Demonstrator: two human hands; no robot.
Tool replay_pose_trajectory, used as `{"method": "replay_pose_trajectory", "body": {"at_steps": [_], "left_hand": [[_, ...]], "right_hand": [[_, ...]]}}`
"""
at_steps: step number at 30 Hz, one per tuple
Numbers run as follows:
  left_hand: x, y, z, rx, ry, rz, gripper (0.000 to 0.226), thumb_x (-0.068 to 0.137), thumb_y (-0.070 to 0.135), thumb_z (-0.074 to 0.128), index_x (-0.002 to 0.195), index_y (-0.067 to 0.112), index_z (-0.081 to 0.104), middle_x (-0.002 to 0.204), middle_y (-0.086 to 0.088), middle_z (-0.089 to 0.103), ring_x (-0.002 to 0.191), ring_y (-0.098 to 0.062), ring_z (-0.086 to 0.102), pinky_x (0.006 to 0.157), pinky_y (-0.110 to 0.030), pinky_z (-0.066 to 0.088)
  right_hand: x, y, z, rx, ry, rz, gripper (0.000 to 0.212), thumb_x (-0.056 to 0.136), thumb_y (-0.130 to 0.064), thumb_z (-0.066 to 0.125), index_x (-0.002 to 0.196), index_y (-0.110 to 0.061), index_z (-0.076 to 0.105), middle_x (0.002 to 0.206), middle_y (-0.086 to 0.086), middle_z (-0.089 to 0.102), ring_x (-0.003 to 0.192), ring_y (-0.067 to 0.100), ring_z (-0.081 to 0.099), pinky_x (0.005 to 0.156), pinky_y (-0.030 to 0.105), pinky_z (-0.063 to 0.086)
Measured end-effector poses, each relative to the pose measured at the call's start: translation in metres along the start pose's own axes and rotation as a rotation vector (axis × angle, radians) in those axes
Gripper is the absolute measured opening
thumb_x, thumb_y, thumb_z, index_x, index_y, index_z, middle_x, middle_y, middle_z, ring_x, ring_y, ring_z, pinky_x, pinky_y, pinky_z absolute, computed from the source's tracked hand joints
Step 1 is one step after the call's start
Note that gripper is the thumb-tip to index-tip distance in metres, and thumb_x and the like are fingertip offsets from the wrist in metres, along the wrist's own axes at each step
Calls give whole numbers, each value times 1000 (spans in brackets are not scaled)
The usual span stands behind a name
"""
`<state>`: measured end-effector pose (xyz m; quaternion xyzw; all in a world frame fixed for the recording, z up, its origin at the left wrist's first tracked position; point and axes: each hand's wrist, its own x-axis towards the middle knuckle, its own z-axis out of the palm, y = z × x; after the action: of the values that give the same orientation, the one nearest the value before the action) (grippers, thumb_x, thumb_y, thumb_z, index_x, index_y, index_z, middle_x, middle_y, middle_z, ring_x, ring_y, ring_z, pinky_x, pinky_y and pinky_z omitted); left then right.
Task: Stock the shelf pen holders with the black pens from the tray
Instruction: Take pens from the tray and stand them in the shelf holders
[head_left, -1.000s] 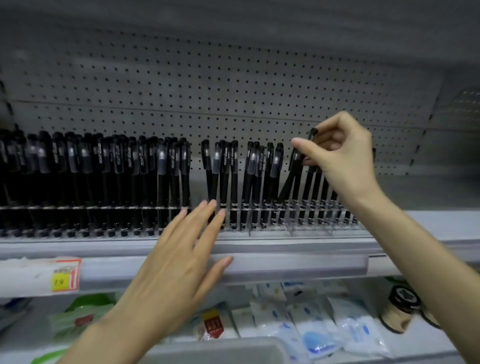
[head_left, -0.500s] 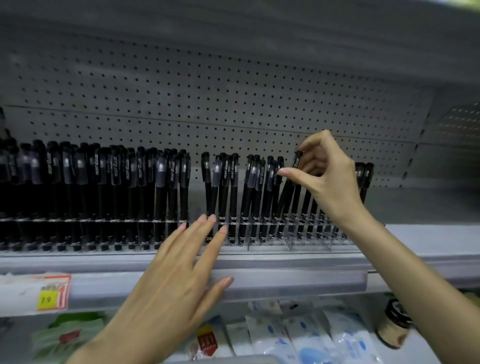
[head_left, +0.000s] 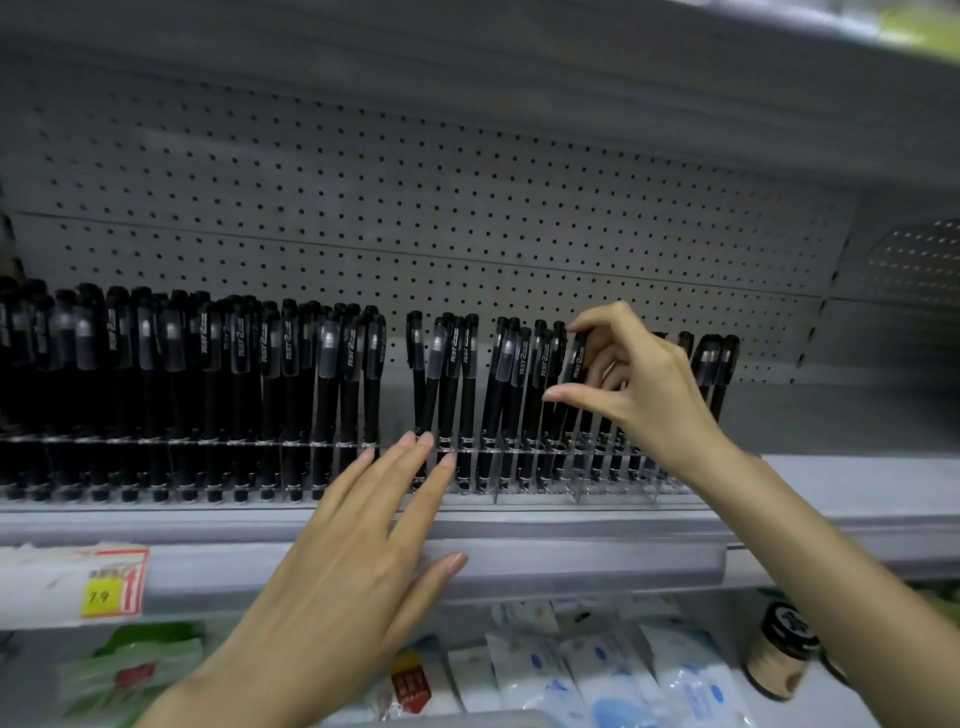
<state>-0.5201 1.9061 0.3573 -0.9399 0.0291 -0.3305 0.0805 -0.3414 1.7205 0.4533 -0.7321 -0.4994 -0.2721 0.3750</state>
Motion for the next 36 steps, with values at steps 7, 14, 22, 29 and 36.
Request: {"method": "replay_pose_trajectory", "body": {"at_steps": [7, 14, 22, 29, 36], "left_hand": [[-8, -2, -11, -105, -1, -17, 62, 103, 50, 20, 149, 11, 31, 153, -4, 33, 142, -11, 23, 113, -32, 14], [-39, -5, -28, -234, 5, -27, 63, 101, 49, 22, 148, 8, 32, 153, -6, 33, 141, -12, 23, 116, -30, 10], [-185, -18, -7, -407, -127, -332, 62, 100, 51, 26, 148, 12, 33, 153, 0, 30, 141, -1, 16, 116, -23, 10], [-306, 2, 27, -509, -323, -616, 68, 98, 61, 23, 150, 18, 31, 156, 4, 27, 144, -1, 14, 113, -30, 15], [-322, 17, 35, -591, -351, -700, 63, 97, 53, 27, 152, 24, 16, 157, 21, 7, 143, 7, 5, 114, -14, 4]], "right_hand": [[-5, -22, -5, -167, 97, -69, 65, 71, -53, 63, 125, -18, 49, 87, -15, 41, 62, 2, 42, 66, 10, 45], [-36, -80, 27, -164, -80, -217, 56, 79, -44, 66, 124, -14, 51, 90, -5, 42, 62, 10, 40, 62, 18, 43], [-146, -117, 150, 217, -513, 38, 54, 75, -60, 56, 111, -20, 58, 91, -17, 42, 69, 6, 51, 66, 27, 48], [-240, -131, 264, 126, -955, 200, 59, 84, -51, 61, 129, -13, 55, 114, -1, 48, 113, 16, 44, 91, 21, 36], [-278, -139, 297, -22, -938, 139, 63, 82, -55, 59, 130, -14, 55, 116, 5, 48, 107, 23, 44, 92, 29, 38]]}}
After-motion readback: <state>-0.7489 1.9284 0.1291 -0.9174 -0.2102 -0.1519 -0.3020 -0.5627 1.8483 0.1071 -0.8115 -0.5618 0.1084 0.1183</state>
